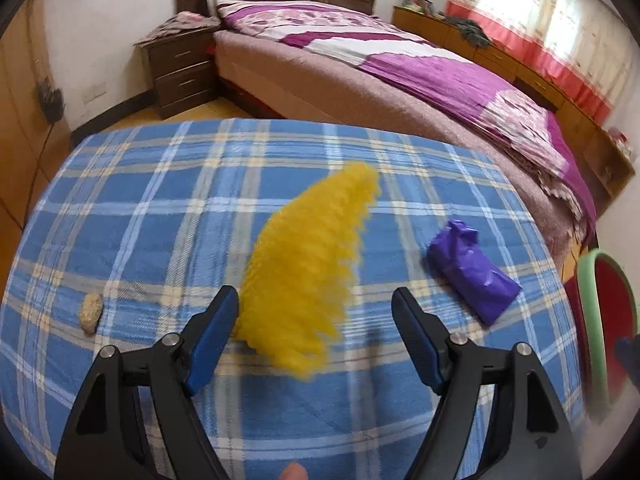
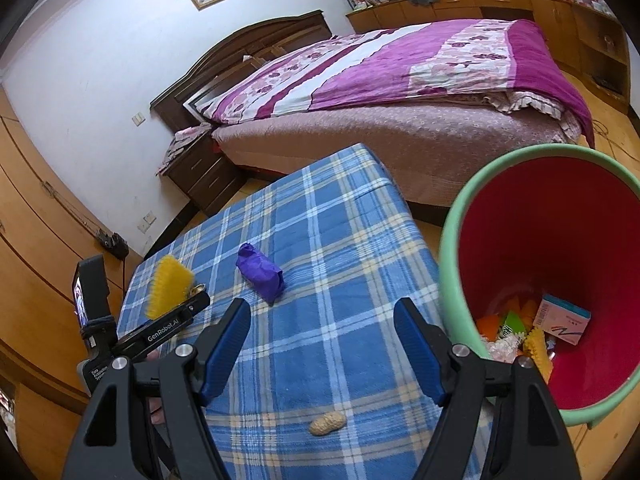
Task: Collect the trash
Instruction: 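Grasp the yellow foam net sleeve with the left tool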
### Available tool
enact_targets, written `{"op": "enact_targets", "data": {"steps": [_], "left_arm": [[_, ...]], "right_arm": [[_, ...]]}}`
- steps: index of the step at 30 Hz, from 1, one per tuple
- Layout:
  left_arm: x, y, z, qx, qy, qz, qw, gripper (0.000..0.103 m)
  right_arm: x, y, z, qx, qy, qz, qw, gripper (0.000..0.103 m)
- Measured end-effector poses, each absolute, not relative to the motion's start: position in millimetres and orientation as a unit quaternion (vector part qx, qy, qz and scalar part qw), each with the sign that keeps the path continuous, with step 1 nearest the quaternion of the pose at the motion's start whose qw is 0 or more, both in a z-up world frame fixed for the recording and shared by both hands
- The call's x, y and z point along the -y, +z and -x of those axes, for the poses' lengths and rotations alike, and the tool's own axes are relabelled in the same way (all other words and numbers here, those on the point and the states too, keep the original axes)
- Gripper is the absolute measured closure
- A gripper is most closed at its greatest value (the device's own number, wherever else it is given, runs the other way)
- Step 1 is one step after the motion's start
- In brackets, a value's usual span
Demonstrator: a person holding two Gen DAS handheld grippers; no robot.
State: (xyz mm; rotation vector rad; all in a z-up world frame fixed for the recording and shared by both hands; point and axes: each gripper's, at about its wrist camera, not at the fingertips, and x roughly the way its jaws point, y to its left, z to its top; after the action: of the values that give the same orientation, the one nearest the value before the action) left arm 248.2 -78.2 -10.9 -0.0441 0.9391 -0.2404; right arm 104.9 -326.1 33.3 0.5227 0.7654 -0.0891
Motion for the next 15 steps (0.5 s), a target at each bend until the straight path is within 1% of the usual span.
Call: {"op": "enact_targets", "data": {"steps": [3, 5, 6, 8, 11, 13, 15], "left_arm": [[64.2, -13.0, -249.4, -0.450, -0.110, 0.051, 0.885, 0.043], [55.0, -12.7, -249.9, -0.451, -0.119, 0.073, 0.882, 0.049], [52.6, -12.4, -249.6, -0.451, -0.122, 0.081, 0.881, 0.055], [44.5, -13.4, -250.4, -0.453, -0.133, 0.103, 0.875, 0.061], [36.9, -14.3, -250.2, -0.453, -0.143, 0.124, 0.871, 0.073], [32.6, -14.8, -249.4, -0.453, -0.152, 0.134, 0.868, 0.076], [31.5, -13.6, -249.4, -0.448, -0.158, 0.136, 0.869, 0.083]], "right_arm": [[319.2, 32.8, -113.0, -0.374, -0.039, -0.244, 0.894, 0.027], [313.2, 31.7, -120.2, -0.378, -0.035, -0.237, 0.894, 0.027], [310.8, 31.0, -123.3, -0.380, -0.034, -0.234, 0.894, 0.027], [305.8, 29.0, -129.8, -0.385, -0.032, -0.230, 0.893, 0.027], [297.6, 24.1, -141.8, -0.393, -0.028, -0.221, 0.892, 0.027], [293.5, 20.9, -148.5, -0.398, -0.027, -0.217, 0.891, 0.027], [288.8, 17.4, -156.9, -0.403, -0.024, -0.213, 0.890, 0.027]]}}
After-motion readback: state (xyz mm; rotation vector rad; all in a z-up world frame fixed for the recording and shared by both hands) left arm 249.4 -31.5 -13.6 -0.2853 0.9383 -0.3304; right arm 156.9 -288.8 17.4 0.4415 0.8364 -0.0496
